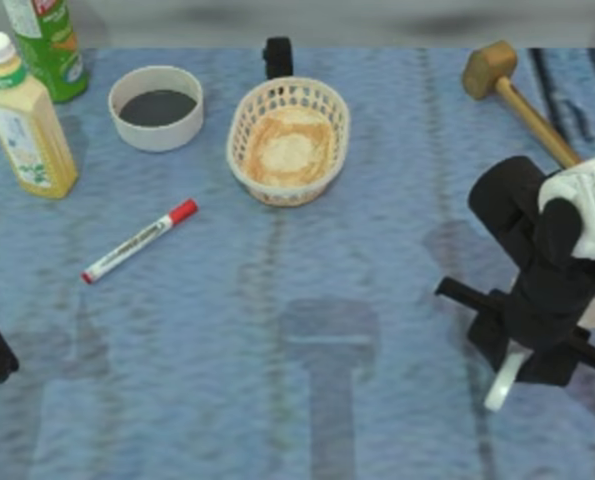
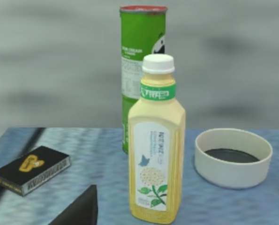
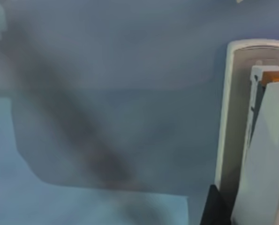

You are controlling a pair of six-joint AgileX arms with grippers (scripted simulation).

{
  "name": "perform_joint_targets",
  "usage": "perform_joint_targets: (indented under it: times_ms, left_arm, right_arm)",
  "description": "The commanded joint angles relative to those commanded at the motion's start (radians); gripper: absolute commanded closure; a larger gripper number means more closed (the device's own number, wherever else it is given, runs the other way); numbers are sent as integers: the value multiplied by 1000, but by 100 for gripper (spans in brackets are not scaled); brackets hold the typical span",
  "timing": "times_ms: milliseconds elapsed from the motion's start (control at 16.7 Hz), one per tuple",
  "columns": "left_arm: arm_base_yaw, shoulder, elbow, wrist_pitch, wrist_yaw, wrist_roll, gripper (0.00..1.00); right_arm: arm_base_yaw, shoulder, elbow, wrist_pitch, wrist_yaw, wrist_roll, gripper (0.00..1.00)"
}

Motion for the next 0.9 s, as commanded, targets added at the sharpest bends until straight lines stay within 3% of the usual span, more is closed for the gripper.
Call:
perform_joint_targets:
  times_ms: [240, 660, 900]
  left_arm:
    - [0, 0, 0, 0, 0, 0, 0]
    - [0, 0, 0, 0, 0, 0, 0]
    - [0, 0, 0, 0, 0, 0, 0]
  right_arm:
    - [3, -27, 48, -74, 0, 2, 100]
    - [6, -152, 212, -375, -1, -4, 100]
    - [7, -169, 228, -397, -1, -6, 100]
